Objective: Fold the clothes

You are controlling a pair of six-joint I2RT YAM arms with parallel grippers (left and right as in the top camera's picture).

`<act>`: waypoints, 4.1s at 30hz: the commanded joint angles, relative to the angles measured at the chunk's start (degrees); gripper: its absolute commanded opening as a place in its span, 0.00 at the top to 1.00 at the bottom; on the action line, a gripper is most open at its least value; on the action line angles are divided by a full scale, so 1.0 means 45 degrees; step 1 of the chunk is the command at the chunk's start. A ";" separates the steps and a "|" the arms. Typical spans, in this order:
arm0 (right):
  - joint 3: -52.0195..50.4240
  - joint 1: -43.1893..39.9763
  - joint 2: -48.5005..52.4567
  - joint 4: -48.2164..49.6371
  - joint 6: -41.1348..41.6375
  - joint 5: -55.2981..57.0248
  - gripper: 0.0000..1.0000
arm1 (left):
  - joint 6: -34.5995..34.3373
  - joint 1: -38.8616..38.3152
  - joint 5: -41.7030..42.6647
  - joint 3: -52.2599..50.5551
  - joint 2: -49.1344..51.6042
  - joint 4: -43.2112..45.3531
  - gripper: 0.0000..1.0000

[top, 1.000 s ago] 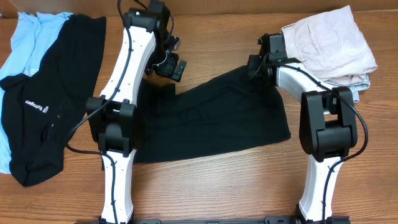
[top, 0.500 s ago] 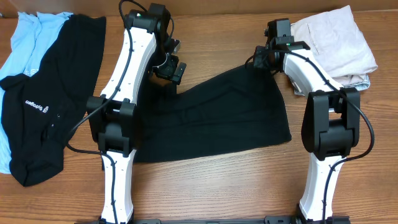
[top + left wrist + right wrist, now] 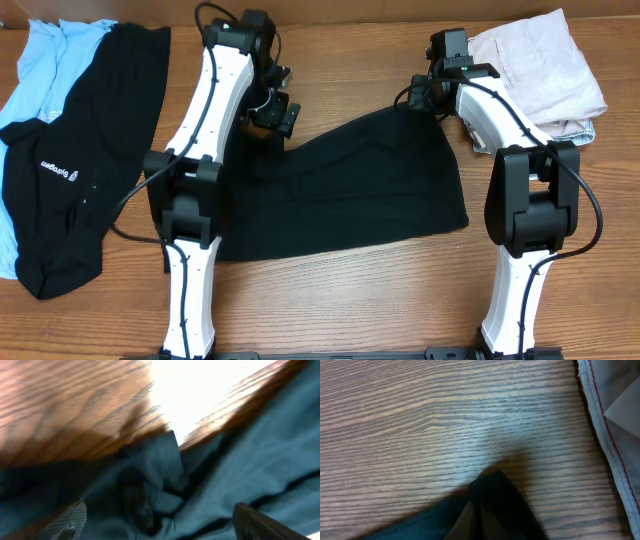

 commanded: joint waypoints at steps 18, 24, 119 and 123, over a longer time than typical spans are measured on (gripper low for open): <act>0.0393 -0.0073 -0.0121 -0.0029 -0.0005 0.0117 0.96 | -0.0034 -0.0165 0.0442 -0.0117 0.1355 0.2268 0.41; 0.0393 -0.0073 -0.0121 -0.0058 -0.0005 0.0117 0.96 | 0.0121 -0.0170 0.0534 -0.0126 0.1608 0.1826 0.41; -0.1525 -0.1671 -0.4357 -0.9496 0.0340 -0.2589 0.96 | -0.1598 0.2696 -0.1195 -0.4177 -0.2370 -0.2603 0.96; -0.2079 -0.1870 -0.4357 -0.9432 0.0340 -0.2254 0.96 | -0.1253 0.2696 -0.1239 -0.4634 -0.2370 -0.2603 0.96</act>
